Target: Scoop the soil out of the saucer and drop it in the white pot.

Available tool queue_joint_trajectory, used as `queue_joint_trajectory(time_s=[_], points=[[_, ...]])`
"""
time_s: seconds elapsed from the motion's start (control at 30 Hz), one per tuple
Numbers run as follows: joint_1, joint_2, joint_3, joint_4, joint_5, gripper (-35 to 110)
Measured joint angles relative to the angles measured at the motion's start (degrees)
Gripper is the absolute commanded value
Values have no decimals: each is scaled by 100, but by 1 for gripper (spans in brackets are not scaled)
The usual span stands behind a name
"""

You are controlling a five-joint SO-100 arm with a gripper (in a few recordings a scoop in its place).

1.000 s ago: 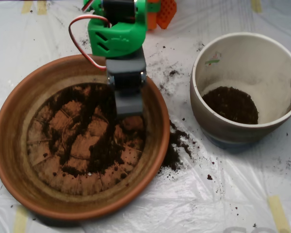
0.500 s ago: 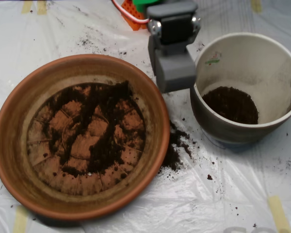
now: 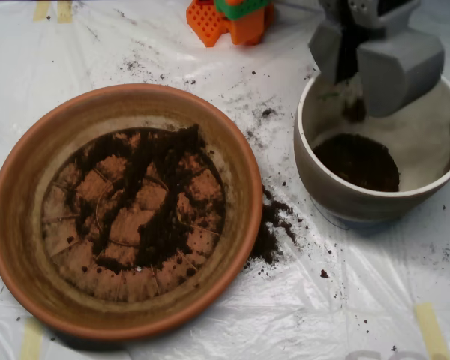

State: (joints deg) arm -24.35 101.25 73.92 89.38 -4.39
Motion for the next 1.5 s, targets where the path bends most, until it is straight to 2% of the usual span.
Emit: queue_joint_trajectory(time_s=[0.5,0.87,1.2,1.5], points=[[404,0,378,-141,308,43],[2294,255,352,-475,896,48],[3639,237,2892,-1749,211,56],[4166,-861,3015,-1775,-79,62]])
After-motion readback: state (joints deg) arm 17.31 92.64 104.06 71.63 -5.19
